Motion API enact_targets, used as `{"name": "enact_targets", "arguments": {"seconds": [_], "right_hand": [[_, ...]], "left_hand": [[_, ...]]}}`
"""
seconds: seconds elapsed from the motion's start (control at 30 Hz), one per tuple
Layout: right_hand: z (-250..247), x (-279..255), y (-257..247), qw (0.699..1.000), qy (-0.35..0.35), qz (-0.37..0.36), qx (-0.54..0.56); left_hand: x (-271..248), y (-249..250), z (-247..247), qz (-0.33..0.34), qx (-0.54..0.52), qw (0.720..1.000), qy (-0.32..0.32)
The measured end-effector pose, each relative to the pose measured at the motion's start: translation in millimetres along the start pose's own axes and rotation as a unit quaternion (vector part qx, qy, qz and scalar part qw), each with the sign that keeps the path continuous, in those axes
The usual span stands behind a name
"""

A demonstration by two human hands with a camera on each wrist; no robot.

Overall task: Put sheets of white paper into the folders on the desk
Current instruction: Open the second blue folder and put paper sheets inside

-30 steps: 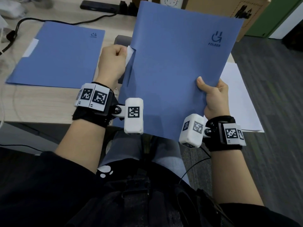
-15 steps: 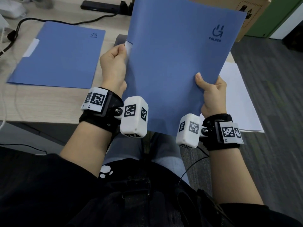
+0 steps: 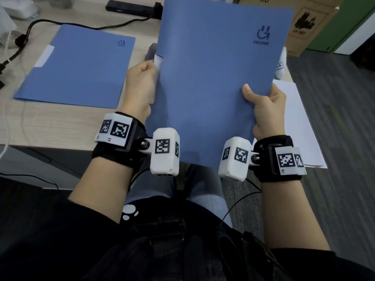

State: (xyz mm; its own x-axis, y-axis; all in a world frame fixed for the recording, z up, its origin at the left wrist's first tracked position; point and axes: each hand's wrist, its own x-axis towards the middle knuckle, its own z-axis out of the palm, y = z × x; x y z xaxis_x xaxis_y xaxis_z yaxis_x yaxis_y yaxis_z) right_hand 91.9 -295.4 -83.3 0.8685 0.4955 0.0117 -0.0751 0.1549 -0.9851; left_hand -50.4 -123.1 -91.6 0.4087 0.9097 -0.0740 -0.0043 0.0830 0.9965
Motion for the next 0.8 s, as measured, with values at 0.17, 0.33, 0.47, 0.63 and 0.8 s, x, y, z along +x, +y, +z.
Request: {"name": "enact_targets", "arguments": {"seconds": [0.17,0.33,0.47,0.63,0.8], "right_hand": [[20.8,4.9,9.5,0.998,0.035,0.043,0.015],[58.7,12.0,23.2,0.998,0.027,0.051,0.003],[92.5,14.0,35.0,0.999,0.015,0.046,-0.002],[142.0,12.6,47.9,0.997,-0.035,0.042,-0.049],[189.2,16.1,59.2,0.99,-0.083,0.085,-0.077]], "left_hand": [[0.3,-14.2,-35.7,-0.028,0.119,0.992,0.015],[2.7,-28.3,-67.9,-0.038,0.188,0.979,0.062],[7.8,-31.8,-94.9,-0.015,0.194,0.97,0.144],[24.0,-33.1,-133.2,-0.015,0.183,0.96,0.21],[48.2,-31.8,-170.7,-0.014,0.192,0.949,0.25]]}}
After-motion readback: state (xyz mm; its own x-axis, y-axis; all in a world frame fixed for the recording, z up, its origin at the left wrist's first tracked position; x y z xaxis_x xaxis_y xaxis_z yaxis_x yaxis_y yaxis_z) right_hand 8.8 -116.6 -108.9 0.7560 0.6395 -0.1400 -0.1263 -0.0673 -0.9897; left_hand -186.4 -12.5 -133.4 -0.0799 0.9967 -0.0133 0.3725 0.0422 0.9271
